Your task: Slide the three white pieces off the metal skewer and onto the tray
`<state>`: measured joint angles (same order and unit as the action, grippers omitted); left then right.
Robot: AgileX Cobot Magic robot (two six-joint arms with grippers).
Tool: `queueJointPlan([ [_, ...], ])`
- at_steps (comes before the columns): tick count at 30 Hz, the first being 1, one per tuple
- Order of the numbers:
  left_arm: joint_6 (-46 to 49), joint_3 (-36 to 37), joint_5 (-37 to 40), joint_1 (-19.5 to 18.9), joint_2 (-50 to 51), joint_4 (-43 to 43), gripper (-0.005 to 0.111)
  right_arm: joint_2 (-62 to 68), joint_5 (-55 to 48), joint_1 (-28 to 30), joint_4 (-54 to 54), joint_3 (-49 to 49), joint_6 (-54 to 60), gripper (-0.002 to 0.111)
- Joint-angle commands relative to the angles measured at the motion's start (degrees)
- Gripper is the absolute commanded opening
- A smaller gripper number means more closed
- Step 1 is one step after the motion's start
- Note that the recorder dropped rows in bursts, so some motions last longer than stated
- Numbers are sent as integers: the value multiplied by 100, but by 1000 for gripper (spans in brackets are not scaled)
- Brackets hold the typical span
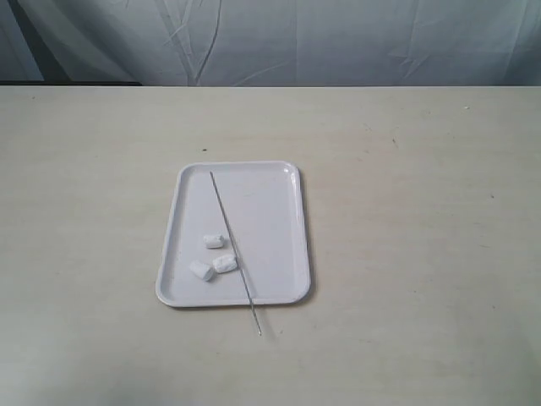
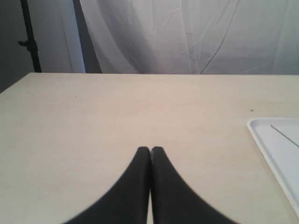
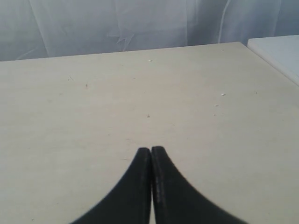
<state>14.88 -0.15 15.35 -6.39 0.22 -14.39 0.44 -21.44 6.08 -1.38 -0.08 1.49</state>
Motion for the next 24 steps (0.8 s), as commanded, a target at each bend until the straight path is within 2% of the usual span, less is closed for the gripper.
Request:
queueJointPlan([
  [1, 111, 15, 172, 21, -22, -193, 0, -44, 47, 79, -63, 8, -16, 0],
  [8, -146, 15, 195, 21, -22, -66, 0, -44, 57, 79, -28, 8, -16, 0],
  [12, -774, 15, 195, 21, -22, 263, 0, -44, 68, 79, 94, 8, -16, 0],
  [24, -703, 15, 420, 21, -22, 350, 0, -44, 101, 79, 227, 8, -16, 0],
])
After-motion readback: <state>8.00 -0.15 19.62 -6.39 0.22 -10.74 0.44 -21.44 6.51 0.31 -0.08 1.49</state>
